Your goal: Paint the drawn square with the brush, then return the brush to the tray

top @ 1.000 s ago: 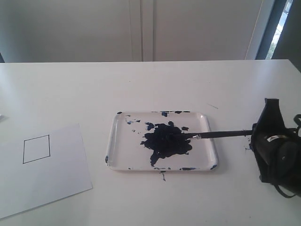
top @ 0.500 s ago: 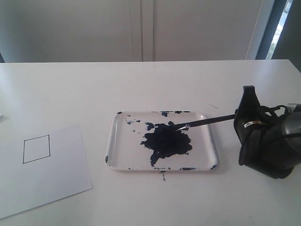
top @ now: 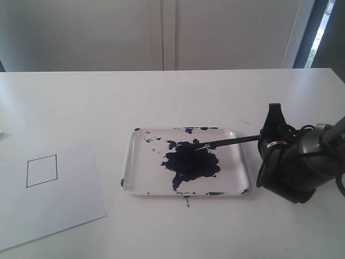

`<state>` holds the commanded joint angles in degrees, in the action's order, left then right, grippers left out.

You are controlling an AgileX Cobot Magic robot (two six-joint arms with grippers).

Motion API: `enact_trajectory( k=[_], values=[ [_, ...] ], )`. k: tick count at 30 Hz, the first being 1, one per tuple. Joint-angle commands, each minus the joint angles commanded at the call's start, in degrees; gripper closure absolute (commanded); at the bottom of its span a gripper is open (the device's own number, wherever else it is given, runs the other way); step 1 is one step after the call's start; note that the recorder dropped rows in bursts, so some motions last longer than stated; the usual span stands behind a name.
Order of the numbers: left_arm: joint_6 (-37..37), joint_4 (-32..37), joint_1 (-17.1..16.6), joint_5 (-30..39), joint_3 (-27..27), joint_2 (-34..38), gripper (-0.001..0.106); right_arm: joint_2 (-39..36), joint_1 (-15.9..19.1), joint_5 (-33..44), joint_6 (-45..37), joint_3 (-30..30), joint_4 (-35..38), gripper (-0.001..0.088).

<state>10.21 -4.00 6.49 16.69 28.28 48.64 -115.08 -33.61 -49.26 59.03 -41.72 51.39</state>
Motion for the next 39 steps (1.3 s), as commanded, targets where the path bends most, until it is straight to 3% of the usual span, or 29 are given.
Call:
enact_trajectory(
  k=[8,18,27,39],
  values=[
    [-0.1,-0.2,0.0,0.0,0.0,0.0,0.105,-0.1,0.0,2.3,0.0,-0.1,0.8,0.0857],
    [-1.4,-0.2,0.0,0.7,0.5,0.0,0.105,0.3,-0.8,1.3,0.0,0.1,-0.1,0.0583],
    [-1.4,-0.3,0.0,1.0,0.5,0.0,0.105,3.4,-2.3,-1.1,0.1,1.9,0.6,0.0579],
    [-1.4,-0.4,0.0,1.3,0.5,0.0,0.105,10.6,-2.4,0.2,0.1,10.9,0.2,0.0579]
  ],
)
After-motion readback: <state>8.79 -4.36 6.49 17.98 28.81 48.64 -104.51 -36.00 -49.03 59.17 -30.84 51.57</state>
